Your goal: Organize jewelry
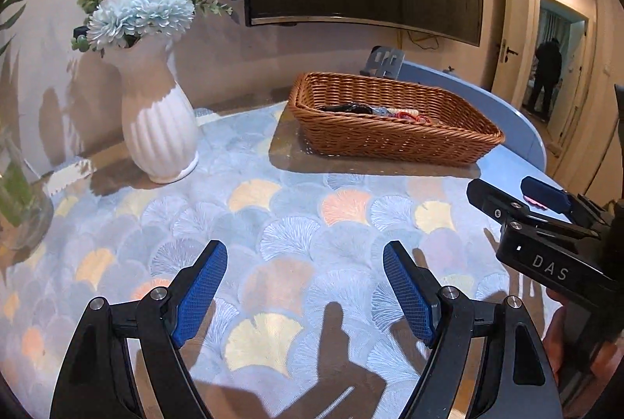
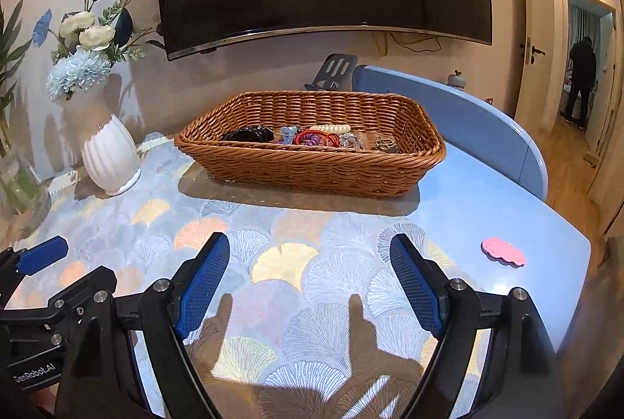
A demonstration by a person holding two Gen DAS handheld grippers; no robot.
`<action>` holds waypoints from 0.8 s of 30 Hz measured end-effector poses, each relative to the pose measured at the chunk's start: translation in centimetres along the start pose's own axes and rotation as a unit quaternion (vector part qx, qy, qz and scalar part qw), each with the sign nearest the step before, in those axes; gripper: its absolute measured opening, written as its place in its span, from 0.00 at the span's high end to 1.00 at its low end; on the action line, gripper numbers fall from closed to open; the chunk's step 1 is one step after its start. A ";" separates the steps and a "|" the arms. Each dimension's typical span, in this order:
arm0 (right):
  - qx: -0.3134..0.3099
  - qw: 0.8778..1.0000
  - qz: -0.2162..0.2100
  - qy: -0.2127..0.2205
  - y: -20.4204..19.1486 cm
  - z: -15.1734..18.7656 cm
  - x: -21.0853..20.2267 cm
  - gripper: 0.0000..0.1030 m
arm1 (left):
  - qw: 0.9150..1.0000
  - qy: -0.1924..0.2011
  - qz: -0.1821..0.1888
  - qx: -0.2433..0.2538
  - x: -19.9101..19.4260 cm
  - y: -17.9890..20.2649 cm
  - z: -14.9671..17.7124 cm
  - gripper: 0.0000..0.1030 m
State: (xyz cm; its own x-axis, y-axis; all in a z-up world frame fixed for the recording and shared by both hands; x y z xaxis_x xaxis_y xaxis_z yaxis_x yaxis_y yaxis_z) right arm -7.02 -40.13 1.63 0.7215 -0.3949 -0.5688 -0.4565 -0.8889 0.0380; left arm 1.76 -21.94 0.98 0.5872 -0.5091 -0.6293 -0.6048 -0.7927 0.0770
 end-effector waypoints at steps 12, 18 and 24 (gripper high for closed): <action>-0.001 1.000 0.001 0.000 -0.1 0.0 0.0 0.17 | 1.000 -0.003 -0.002 -0.011 0.0 -0.3 0.0 0.19; 0.001 1.000 0.001 0.000 0.0 0.0 0.1 0.17 | 1.000 -0.003 0.002 -0.011 0.0 -0.2 0.0 0.19; 0.001 1.000 0.000 0.000 0.1 0.0 0.1 0.17 | 1.000 -0.006 0.001 -0.014 0.0 -0.3 0.0 0.19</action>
State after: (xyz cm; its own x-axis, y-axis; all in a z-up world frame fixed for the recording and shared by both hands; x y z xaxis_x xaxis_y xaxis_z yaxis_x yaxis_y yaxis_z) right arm -6.96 -40.23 1.56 0.7214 -0.3959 -0.5682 -0.4584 -0.8880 0.0367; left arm 1.98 -21.69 0.95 0.5794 -0.5064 -0.6386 -0.5906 -0.8009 0.0993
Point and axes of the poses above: each gripper's, at about its wrist camera, not at the fingertips, and x roughly the way its jaws point, y to its right, z to its underside, the point moved 1 cm from there along x, roughly the way its jaws point, and after that the axes turned 6 degrees about -x, right-handed, at the moved point
